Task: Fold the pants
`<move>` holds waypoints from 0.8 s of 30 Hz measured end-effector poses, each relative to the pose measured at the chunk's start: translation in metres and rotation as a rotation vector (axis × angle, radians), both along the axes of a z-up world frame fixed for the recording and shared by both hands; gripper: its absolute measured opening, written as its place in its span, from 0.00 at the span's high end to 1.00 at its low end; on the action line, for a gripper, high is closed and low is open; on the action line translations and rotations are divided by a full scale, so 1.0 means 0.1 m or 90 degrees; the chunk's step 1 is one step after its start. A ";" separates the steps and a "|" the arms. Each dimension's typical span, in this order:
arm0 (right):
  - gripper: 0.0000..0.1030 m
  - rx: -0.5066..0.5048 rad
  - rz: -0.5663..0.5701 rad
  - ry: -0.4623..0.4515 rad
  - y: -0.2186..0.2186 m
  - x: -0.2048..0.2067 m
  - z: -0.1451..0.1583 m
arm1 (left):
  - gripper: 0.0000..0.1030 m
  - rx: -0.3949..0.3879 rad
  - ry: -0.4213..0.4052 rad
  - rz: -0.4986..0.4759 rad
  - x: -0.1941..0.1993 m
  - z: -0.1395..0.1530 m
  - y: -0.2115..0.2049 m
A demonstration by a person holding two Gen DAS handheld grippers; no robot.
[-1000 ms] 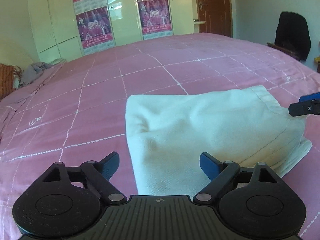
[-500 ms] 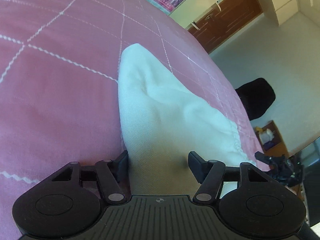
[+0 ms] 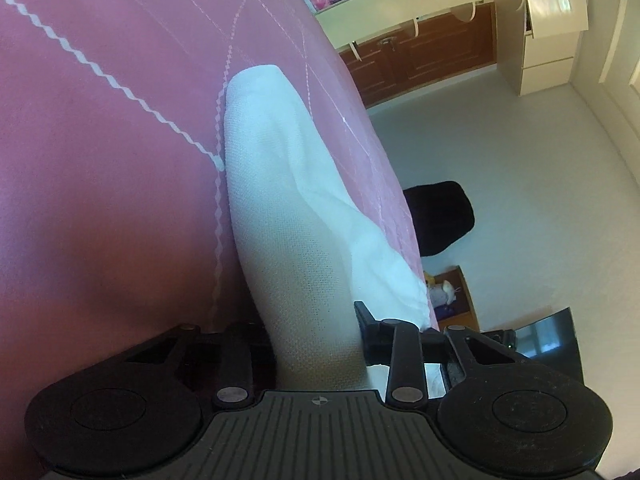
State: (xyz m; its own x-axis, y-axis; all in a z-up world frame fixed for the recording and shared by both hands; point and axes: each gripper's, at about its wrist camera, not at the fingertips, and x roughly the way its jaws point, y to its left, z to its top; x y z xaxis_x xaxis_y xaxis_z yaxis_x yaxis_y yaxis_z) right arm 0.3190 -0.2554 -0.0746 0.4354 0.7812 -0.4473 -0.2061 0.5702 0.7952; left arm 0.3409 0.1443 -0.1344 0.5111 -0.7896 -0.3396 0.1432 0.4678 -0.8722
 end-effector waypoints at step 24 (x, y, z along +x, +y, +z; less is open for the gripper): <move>0.33 -0.121 -0.035 -0.088 0.50 1.66 0.75 | 0.36 0.238 0.013 0.147 1.52 0.80 0.23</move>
State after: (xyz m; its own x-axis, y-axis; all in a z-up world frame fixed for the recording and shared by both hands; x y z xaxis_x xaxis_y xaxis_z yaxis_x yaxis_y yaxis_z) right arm 0.4853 -0.2054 0.0008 0.5421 0.6621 -0.5175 -0.2707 0.7206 0.6384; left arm 0.4930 0.1672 -0.0546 0.6501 -0.4767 -0.5918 -0.0176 0.7691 -0.6388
